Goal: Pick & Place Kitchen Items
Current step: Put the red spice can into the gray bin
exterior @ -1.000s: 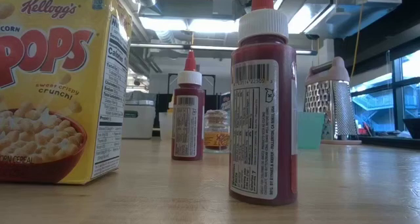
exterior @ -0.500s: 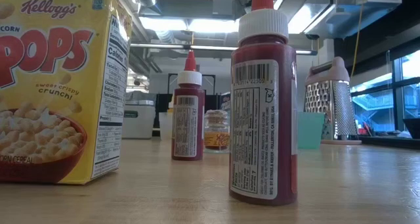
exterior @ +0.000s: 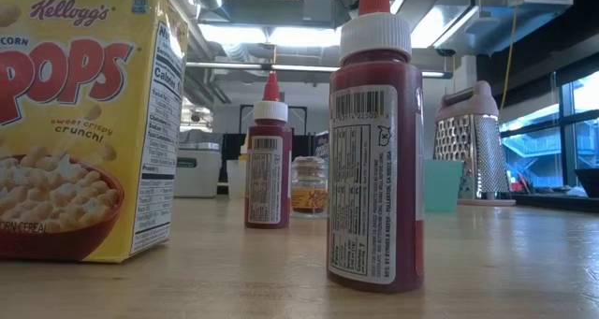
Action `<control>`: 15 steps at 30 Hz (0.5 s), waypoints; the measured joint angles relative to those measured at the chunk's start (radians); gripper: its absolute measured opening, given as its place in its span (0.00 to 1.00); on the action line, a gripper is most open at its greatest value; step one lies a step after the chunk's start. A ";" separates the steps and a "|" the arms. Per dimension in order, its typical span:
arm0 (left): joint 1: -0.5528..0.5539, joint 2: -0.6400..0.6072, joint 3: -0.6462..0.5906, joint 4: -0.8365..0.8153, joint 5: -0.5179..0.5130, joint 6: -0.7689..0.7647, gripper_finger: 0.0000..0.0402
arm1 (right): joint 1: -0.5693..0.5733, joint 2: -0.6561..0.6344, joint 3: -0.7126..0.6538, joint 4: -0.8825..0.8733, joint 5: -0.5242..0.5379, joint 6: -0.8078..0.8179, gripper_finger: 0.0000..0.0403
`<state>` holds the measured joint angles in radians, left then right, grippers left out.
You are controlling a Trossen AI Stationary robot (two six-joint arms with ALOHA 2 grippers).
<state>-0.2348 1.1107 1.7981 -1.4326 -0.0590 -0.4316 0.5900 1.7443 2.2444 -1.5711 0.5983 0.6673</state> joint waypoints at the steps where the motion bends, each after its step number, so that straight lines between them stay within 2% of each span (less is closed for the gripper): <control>1: 0.000 0.000 0.000 0.000 0.000 0.000 0.59 | 0.000 0.000 0.000 0.000 0.000 -0.003 0.59; 15: 0.000 0.000 0.000 0.000 0.000 0.000 0.59 | 0.000 -0.005 0.000 0.000 0.000 -0.092 0.59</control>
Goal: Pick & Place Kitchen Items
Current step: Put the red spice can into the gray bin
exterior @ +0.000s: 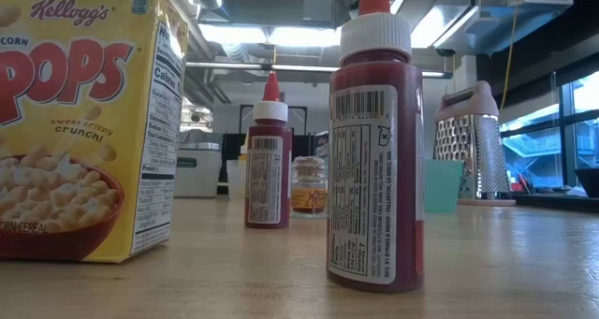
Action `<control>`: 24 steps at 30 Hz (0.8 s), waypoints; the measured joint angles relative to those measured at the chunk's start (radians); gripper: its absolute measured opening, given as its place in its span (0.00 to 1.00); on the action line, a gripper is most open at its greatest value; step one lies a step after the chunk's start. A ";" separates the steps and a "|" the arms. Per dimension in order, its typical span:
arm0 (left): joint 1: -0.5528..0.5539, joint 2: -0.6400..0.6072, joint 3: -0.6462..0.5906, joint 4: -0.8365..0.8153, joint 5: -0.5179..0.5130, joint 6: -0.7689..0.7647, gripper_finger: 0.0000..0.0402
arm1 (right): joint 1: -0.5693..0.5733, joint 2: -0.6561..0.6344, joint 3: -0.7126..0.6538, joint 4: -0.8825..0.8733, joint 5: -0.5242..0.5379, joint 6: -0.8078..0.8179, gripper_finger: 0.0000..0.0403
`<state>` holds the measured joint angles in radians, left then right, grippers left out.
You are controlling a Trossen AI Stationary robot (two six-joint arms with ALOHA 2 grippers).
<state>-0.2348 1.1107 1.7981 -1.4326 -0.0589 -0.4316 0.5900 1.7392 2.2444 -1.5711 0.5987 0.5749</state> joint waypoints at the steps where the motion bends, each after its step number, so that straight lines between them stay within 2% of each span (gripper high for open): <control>1: 0.000 0.000 0.000 0.000 0.000 0.000 0.59 | 0.000 -0.003 0.000 0.000 0.000 -0.001 0.59; 24: 0.000 0.000 0.000 0.000 0.000 0.000 0.59 | 0.025 -0.057 0.000 0.000 0.000 -0.040 0.59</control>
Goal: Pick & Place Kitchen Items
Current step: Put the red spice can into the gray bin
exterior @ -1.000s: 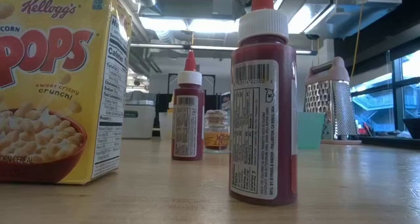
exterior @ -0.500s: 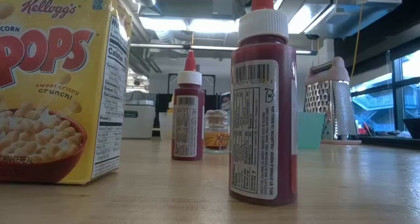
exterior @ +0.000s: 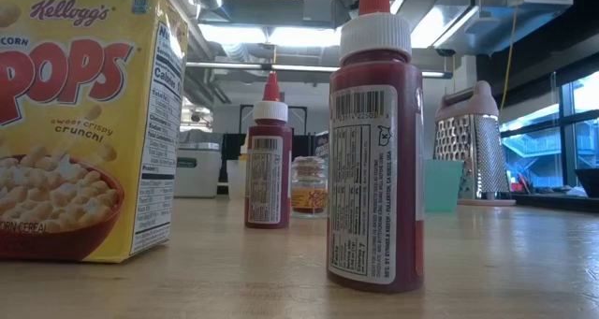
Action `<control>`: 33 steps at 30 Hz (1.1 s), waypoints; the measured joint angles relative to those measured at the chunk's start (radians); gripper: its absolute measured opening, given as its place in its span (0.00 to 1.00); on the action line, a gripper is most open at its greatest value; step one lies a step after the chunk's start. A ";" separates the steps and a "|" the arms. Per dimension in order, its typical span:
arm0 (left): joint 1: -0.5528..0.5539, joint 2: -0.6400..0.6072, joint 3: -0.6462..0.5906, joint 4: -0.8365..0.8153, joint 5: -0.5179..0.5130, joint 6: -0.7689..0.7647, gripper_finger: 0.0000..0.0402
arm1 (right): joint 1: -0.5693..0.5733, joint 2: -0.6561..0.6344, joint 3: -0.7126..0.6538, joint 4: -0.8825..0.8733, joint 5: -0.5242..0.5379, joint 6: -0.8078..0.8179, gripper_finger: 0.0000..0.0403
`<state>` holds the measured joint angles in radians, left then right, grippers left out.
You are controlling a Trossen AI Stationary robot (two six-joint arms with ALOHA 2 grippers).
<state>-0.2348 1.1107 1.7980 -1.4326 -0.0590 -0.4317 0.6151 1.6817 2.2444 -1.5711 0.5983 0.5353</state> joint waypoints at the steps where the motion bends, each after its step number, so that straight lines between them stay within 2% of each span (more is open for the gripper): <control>1: 0.000 0.000 0.000 0.000 0.000 0.000 0.58 | 0.005 0.000 0.000 0.000 0.000 -0.002 0.59; 9: 0.000 0.000 0.000 0.000 0.000 0.000 0.59 | 0.024 0.001 0.000 0.000 0.026 -0.028 0.59; 15: 0.000 0.000 0.000 0.000 0.000 0.000 0.59 | 0.035 0.002 0.000 0.000 -0.024 -0.028 0.59; 33: 0.000 0.000 0.000 0.000 0.000 0.000 0.59 | 0.144 0.002 0.000 0.000 -0.039 -0.074 0.59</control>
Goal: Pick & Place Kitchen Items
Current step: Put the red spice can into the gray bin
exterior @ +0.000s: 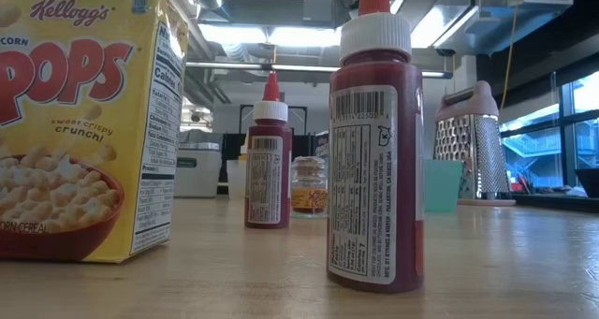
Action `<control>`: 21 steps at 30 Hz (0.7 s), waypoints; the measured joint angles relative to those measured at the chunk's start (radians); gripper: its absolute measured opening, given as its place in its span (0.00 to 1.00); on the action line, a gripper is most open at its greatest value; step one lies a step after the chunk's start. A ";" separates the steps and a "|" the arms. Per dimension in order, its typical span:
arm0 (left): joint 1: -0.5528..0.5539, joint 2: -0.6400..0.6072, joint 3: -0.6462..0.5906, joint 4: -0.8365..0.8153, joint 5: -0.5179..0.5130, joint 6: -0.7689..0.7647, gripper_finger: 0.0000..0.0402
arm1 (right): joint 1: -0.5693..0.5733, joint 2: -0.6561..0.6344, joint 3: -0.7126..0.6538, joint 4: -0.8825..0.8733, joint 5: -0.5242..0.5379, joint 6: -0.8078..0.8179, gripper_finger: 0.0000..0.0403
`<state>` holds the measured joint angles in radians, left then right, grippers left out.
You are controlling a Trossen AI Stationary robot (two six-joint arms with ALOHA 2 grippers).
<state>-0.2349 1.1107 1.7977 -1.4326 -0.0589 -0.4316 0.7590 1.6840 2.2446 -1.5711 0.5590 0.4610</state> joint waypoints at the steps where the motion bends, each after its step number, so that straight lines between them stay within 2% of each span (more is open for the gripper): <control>1: 0.000 0.000 0.000 0.000 0.000 0.000 0.59 | 0.001 0.000 0.000 0.000 -0.004 -0.003 0.59; 17: 0.000 0.000 0.000 0.000 0.000 0.000 0.59 | 0.016 -0.001 0.000 0.000 -0.011 -0.032 0.59; 21: 0.000 0.000 0.000 0.000 0.000 0.000 0.59 | 0.016 -0.001 0.000 0.000 0.039 -0.035 0.59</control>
<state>-0.2350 1.1107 1.7977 -1.4326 -0.0593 -0.4316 0.7750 1.6829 2.2445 -1.5708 0.5981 0.4255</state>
